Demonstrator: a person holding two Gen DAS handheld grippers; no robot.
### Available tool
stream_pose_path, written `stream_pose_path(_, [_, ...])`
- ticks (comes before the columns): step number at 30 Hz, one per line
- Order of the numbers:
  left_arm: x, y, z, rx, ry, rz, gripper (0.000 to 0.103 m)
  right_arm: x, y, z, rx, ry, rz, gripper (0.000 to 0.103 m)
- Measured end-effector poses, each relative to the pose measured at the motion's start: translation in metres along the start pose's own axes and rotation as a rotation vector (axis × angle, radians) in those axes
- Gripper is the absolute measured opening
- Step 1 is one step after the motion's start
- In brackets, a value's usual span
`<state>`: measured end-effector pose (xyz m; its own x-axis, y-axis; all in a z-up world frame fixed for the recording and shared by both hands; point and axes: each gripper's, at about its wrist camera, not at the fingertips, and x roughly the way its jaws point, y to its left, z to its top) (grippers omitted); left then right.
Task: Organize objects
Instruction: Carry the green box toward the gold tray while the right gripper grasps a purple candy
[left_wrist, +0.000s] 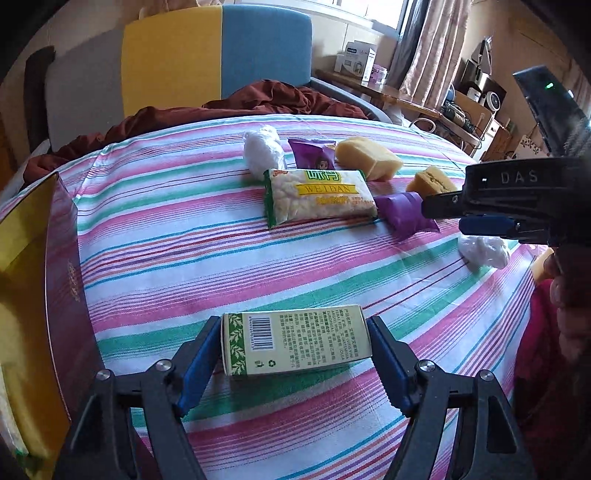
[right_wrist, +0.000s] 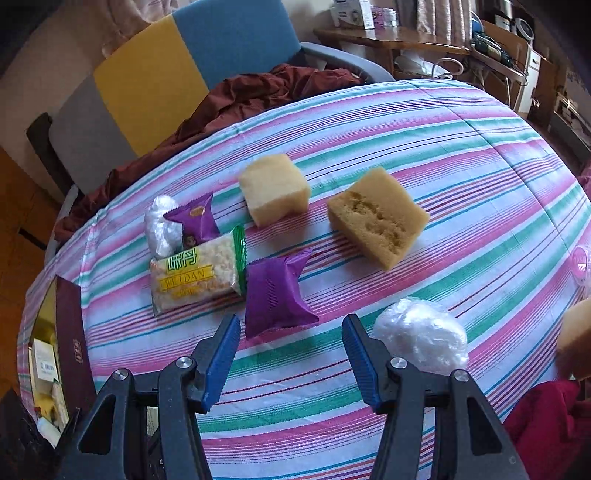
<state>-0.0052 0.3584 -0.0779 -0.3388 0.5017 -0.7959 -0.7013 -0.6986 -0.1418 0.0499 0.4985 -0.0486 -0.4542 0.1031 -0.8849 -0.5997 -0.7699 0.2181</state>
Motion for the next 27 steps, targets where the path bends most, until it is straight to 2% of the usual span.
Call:
stream_pose_path(5, [0.003,-0.002,-0.004,0.033,0.003,0.026,0.076,0.022,0.020,0.010,-0.100,0.046,-0.069,0.058])
stream_pose_path(10, [0.003,-0.004,-0.004,0.039,0.000,0.034,0.076,0.045,0.015,0.023,-0.087,0.061,-0.106,0.058])
stream_pose_path(12, [0.003,-0.003,-0.004,0.038,-0.003,0.035,0.076,0.049,0.013,0.026,-0.092,0.054,-0.111,0.053])
stream_pose_path(13, [0.003,-0.003,-0.004,0.038,-0.004,0.036,0.076,0.050,0.012,0.026,-0.099,0.046,-0.116,0.038])
stream_pose_path(14, [0.003,-0.003,-0.005,0.040,-0.005,0.038,0.076,0.050,0.012,0.027,-0.100,0.040,-0.123,0.036])
stream_pose_path(21, [-0.014,-0.010,-0.011,0.067,-0.018,0.048,0.076,0.050,0.010,0.026,-0.121,0.038,-0.132,0.035])
stream_pose_path(27, [-0.054,-0.007,-0.017,0.075,-0.072,0.026,0.076,0.048,0.012,0.022,-0.135,0.042,-0.153,0.035])
